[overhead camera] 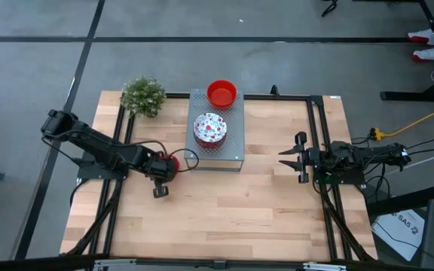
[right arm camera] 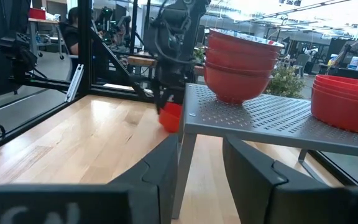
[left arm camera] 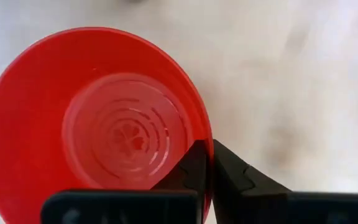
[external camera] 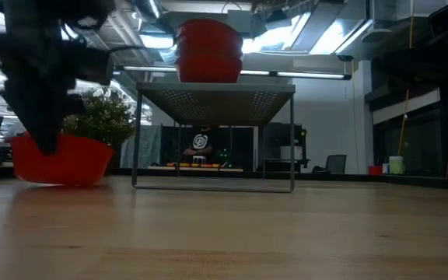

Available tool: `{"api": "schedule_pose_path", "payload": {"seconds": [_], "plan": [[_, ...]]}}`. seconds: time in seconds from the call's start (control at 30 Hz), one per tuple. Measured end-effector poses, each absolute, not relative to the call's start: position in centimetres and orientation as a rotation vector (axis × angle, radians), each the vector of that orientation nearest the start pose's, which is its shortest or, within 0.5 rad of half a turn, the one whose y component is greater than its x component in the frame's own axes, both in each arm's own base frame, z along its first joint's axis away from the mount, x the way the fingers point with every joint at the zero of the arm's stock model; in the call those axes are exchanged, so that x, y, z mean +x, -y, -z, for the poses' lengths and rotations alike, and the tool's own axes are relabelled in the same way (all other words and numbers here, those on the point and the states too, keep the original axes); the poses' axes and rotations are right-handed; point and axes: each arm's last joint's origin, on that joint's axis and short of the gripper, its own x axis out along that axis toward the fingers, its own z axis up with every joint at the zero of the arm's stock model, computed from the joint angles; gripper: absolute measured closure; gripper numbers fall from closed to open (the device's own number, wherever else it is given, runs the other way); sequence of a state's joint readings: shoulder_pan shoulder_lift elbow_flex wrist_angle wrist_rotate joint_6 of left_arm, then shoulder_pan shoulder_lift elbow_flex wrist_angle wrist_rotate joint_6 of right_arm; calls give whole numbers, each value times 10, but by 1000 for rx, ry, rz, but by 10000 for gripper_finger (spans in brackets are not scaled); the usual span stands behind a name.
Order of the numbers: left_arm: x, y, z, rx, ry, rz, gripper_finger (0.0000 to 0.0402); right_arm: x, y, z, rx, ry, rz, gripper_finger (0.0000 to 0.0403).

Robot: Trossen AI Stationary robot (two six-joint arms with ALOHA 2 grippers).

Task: Pick & Place Mini bowls
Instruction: Stack the red bowl on the red bowl on the shelf

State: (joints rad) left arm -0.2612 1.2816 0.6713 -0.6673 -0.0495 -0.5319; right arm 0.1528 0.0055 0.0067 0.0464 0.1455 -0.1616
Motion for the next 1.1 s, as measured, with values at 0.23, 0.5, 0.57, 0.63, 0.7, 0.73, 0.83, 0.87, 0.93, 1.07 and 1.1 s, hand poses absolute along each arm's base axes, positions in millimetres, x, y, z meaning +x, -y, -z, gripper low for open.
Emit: {"api": "schedule_pose_path", "payload": {"seconds": [0.23,0.5,0.57,0.63,0.7,0.73,0.83,0.87,0.93,1.07,1.1], "plan": [[217,85,-195,-375,-1126,63,398,97,-11,-170,-154,48,-3,276],[231,114,-224,-457,-861,159,398,97,-11,-170,-154,47,-4,276],[235,117,-231,-466,-806,167,398,97,-11,-170,-154,48,-3,276],[238,118,-237,-478,-762,182,398,97,-11,-170,-154,48,-3,276],[242,120,-245,-481,-718,199,398,97,-11,-170,-154,48,-3,276],[243,120,-250,-477,-699,206,398,97,-11,-170,-154,48,-4,276],[248,122,-264,-447,-646,206,398,97,-11,-170,-154,48,-4,276],[249,122,-269,-434,-625,203,398,97,-11,-170,-154,48,-4,276],[252,121,-281,-403,-595,189,398,97,-11,-170,-154,48,-4,276],[264,119,-302,-328,-600,163,398,97,-11,-170,-154,47,-3,276],[268,118,-308,-302,-598,163,398,97,-11,-170,-154,48,-4,276]]}}
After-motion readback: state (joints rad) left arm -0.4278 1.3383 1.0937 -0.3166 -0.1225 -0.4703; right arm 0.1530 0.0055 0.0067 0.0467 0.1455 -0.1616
